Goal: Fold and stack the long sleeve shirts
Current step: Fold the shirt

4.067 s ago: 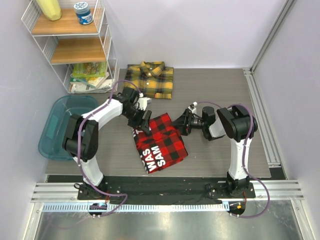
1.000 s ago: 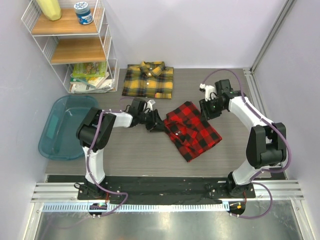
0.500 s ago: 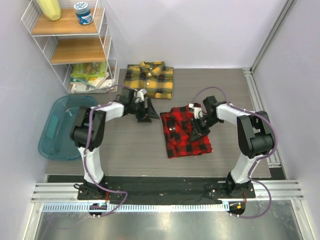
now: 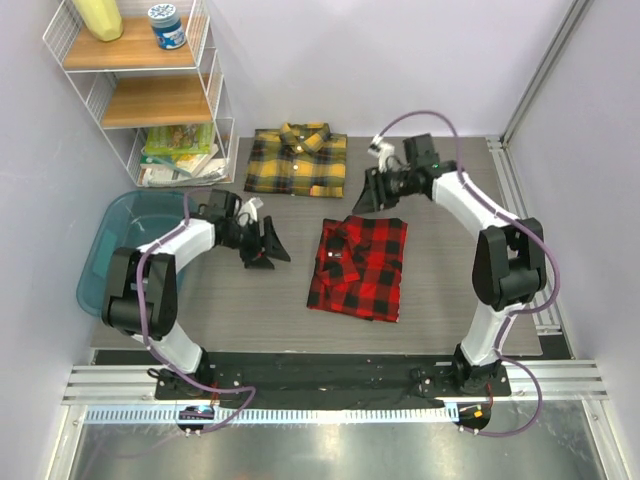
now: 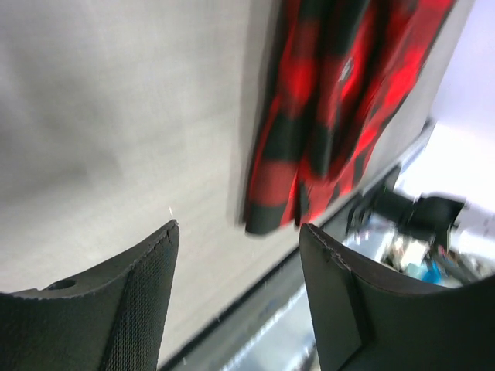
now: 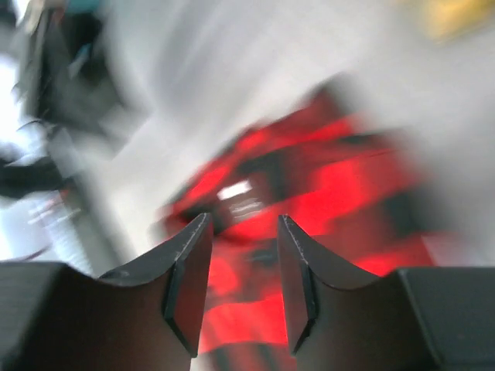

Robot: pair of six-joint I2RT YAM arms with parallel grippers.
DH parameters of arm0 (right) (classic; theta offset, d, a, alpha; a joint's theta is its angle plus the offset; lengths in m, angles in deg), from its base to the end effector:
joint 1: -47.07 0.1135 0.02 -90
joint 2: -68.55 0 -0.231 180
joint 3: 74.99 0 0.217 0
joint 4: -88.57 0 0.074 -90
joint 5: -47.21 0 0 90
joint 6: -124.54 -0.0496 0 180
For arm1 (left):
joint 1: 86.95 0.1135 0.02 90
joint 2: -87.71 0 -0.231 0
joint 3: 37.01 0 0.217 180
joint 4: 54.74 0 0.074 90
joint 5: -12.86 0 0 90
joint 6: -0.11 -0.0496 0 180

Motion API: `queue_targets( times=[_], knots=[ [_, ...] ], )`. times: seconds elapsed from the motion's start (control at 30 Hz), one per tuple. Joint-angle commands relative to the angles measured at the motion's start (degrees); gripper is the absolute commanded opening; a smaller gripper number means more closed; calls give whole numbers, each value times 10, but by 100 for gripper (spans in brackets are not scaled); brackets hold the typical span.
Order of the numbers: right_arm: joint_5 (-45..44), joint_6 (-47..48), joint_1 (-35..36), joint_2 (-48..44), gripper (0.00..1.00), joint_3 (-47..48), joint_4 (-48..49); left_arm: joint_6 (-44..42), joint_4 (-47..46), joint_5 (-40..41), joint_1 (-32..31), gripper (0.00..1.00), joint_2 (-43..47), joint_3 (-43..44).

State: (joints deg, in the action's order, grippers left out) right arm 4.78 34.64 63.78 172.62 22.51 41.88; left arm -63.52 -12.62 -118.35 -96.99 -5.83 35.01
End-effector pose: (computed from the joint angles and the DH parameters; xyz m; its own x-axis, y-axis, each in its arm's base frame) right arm 0.3305 0.1374 0.2266 -0.7664 -0.2313 -0.5992 -0.6182 0.5188 0.5904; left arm 0.2755 -0.0820 0.1647 -0.9767 -0.1664 -0.1356 -0.0163 0.6874 -0.7261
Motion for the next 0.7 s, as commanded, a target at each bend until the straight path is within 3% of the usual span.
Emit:
queue_targets(
  times=[0.0,0.17,0.3,0.4,0.5,0.53,0.67],
  knots=[
    [-148,129,-32,66,44,58,-62,-22,38,-36,-51,64,-14,-4],
    [-194,171,-46,110,43,44,-76,-28,26,-23,-133,66,-47,-9],
    [-212,198,-47,96,40,-14,-89,-29,15,-15,-147,63,-90,7],
    [-216,207,-48,75,40,-74,-98,-62,48,-20,-146,53,-148,50],
    [-198,199,-48,39,40,-125,-114,-116,96,-21,-146,35,-197,106],
    [-186,195,-48,19,40,-137,-118,-128,106,-27,-141,26,-206,121],
    [-100,184,-47,-28,44,-190,-158,-187,141,9,-109,10,-261,216]
  ],
)
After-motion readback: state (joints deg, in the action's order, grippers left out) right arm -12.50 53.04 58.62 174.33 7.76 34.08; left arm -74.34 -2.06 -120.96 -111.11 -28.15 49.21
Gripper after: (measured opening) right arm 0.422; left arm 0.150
